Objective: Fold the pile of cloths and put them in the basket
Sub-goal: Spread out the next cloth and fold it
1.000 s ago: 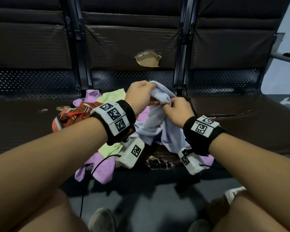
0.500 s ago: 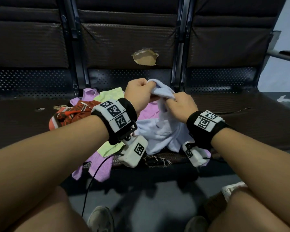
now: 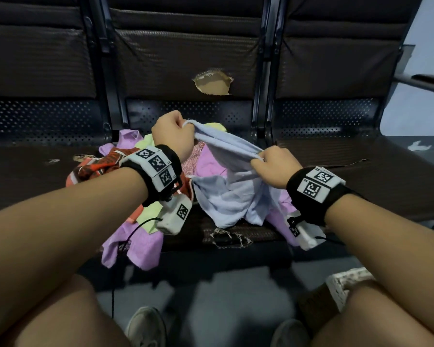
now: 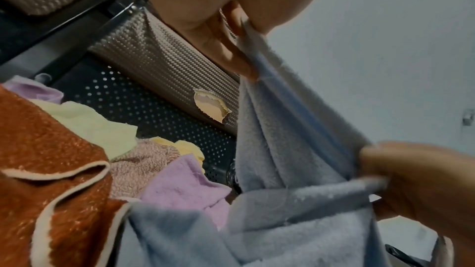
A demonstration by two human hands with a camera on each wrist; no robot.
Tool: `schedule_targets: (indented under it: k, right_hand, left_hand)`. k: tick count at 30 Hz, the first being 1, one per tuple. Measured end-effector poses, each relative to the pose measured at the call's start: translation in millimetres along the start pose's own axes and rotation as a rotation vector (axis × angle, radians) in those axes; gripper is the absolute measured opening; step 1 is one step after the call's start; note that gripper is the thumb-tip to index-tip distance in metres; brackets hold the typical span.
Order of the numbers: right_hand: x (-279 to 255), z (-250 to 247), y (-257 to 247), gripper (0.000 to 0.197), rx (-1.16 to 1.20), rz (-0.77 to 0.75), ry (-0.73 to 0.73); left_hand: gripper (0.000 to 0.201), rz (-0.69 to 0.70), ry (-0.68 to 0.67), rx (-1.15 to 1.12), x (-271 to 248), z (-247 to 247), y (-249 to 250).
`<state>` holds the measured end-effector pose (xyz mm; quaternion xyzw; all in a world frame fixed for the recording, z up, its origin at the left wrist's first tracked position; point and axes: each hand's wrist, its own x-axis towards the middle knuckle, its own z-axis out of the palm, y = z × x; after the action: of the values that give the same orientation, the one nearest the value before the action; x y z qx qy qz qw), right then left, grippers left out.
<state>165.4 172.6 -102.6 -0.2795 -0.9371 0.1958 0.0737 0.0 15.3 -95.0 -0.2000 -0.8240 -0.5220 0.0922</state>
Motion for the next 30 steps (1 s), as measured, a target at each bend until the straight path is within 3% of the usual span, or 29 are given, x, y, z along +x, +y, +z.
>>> schedule_targets:
  k: [4, 8, 10, 12, 15, 18, 22, 25, 28, 30]
  right_hand:
    - [5, -4, 3, 0.037, 0.231, -0.089, 0.101]
    - [9, -10, 9, 0.013, 0.397, -0.152, 0.238]
    - [11, -12, 9, 0.004, 0.347, -0.144, 0.334]
    - [12, -11, 8, 0.013, 0.218, -0.166, 0.357]
    - [13, -8, 3, 0.036, 0.038, -0.197, 0.336]
    - [16, -11, -8, 0.041, -0.054, -0.204, 0.33]
    - [19, -11, -18, 0.029, -0.101, -0.216, 0.271]
    - [16, -7, -19, 0.03, 0.122, -0.156, 0.157]
    - [16, 1, -17, 0.027, 0.662, -0.003, -0.006]
    - [17, 7, -19, 0.027, 0.906, 0.143, 0.002]
  left_hand:
    - [0.024, 0.106, 0.006, 0.04, 4, -5, -1]
    - [0.013, 0.193, 0.058, 0.15, 13, -18, -13]
    - [0.012, 0.138, 0.072, 0.131, 15, -23, -19]
    - [0.014, 0.05, 0.021, 0.024, 14, -24, -19]
    - [0.013, -0.13, -0.095, -0.363, 7, -24, -7]
    - [0.015, -0.32, -0.142, -0.737, 3, -23, 12]
    - [0.016, -0.351, -0.134, -0.752, 8, -26, 20]
    - [0.017, -0.31, -0.134, -0.707, 10, -26, 15]
    - [0.008, -0.318, -0.143, -0.71, 7, -26, 11]
    - [0.014, -0.341, -0.169, -0.732, 6, -27, 7]
